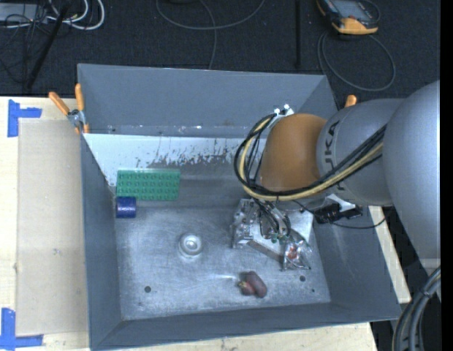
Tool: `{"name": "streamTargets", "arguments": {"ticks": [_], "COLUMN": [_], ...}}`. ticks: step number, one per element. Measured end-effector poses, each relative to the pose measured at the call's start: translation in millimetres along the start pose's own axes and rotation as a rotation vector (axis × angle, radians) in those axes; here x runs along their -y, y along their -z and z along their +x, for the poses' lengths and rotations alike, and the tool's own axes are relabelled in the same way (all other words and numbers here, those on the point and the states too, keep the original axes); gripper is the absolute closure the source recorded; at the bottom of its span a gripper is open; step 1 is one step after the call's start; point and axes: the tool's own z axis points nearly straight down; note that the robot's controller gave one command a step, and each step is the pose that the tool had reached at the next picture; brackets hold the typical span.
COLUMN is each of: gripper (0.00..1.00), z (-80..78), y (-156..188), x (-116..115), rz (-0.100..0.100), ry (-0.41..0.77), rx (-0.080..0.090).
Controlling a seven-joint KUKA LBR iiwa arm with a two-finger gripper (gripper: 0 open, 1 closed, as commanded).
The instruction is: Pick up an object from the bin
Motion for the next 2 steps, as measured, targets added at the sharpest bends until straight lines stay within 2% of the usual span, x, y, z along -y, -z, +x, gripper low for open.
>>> {"name": "streamTargets", "arguments": {"ticks": [1, 2], "gripper": [0.00, 0.00], "z": [1.0, -3.9], "y": [-1.9, 35.6], "x": [-1.2, 66.0], "rz": [-0.005, -0.003], "ry": [-0.004, -0.120], "rx": [0.002, -0.002]}}
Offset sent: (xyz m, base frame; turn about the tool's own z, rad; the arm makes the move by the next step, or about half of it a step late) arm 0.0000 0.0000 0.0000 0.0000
